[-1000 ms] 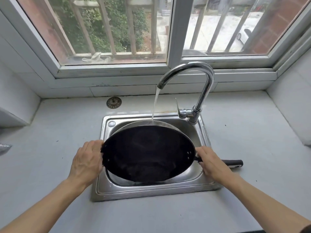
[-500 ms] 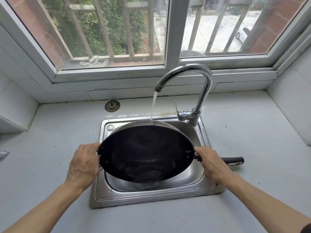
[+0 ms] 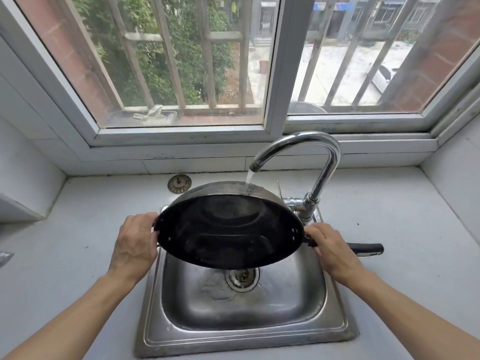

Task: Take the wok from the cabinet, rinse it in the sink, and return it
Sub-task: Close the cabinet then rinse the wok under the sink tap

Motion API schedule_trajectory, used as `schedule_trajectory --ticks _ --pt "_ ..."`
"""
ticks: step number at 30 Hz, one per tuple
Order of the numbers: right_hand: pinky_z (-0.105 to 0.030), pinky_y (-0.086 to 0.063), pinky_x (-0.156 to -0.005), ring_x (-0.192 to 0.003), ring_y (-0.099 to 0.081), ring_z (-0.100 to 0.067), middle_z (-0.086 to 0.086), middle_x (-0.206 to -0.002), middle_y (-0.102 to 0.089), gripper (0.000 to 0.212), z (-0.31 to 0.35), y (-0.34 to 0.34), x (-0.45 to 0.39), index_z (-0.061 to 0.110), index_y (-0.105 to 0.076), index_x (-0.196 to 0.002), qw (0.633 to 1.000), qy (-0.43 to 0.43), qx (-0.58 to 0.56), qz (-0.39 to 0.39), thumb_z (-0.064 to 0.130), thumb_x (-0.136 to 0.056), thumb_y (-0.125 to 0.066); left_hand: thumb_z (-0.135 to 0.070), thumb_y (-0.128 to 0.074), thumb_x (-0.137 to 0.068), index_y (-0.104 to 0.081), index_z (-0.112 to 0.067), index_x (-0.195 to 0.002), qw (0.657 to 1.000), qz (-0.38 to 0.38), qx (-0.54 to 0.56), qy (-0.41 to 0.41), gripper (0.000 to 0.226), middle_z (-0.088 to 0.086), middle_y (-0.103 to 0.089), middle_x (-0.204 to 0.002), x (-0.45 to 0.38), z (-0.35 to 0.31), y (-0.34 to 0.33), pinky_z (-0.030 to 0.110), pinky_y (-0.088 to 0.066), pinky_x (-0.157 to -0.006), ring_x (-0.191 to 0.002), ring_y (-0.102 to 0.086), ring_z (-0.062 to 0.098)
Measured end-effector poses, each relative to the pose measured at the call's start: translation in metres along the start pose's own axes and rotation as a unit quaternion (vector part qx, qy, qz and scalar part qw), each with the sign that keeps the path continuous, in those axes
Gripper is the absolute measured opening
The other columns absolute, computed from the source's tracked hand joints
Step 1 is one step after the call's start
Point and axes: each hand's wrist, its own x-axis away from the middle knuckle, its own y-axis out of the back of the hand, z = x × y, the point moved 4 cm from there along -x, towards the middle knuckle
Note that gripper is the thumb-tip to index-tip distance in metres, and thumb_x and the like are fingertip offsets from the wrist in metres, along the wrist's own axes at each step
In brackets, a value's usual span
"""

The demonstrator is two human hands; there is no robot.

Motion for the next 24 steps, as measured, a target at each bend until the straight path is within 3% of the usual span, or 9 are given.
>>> schedule_trajectory --ticks 5,11,17,24 --pt "-0.041 -0.051 -0.078 -0.092 -0.053 -0.026 -0.003 -0.108 -0.054 0.070 -0.005 -0.006 -0.011 0.020 -0.049 -0.126 1.000 0.006 -0.015 -0.003 -0.014 -0.066 -0.060 -0.006 -0.053 -0.083 -0.056 -0.008 -0.096 1.000 -0.022 0.001 -0.004 0.013 0.008 -0.056 -0.081 -0.007 0.003 -0.005 0.042 -0.043 -0.068 -0.077 -0.048 0.031" --pt "-0.042 -0.051 -0.075 -0.090 -0.053 -0.026 -0.004 -0.106 -0.054 0.069 -0.008 -0.017 -0.020 0.015 -0.052 -0.125 1.000 0.004 -0.022 0.009 -0.016 -0.064 -0.062 -0.015 -0.046 -0.084 -0.053 -0.010 -0.096 1.000 -0.002 -0.023 -0.021 0.016 0.008 -0.054 -0.081 -0.009 0.011 -0.006 0.044 -0.043 -0.068 -0.075 -0.048 0.031" --pt "-0.043 -0.051 -0.075 -0.089 -0.053 -0.026 -0.003 -0.103 -0.052 0.073 -0.012 -0.018 -0.019 0.018 -0.052 -0.124 0.998 -0.007 -0.052 0.020 -0.018 -0.062 -0.062 -0.019 -0.042 -0.087 -0.053 -0.010 -0.094 0.999 -0.008 -0.022 -0.040 0.016 0.007 -0.054 -0.079 -0.018 0.003 -0.006 0.044 -0.044 -0.065 -0.073 -0.048 0.031" --pt "-0.041 -0.049 -0.080 -0.093 -0.052 -0.022 0.003 -0.105 -0.052 0.076 -0.023 -0.001 -0.005 0.028 -0.049 -0.124 0.998 -0.028 -0.061 0.003 -0.017 -0.066 -0.065 -0.008 -0.050 -0.083 -0.051 -0.011 -0.096 0.997 -0.011 -0.017 -0.076 0.013 0.007 -0.054 -0.080 -0.027 -0.014 -0.017 0.043 -0.042 -0.062 -0.072 -0.048 0.030"
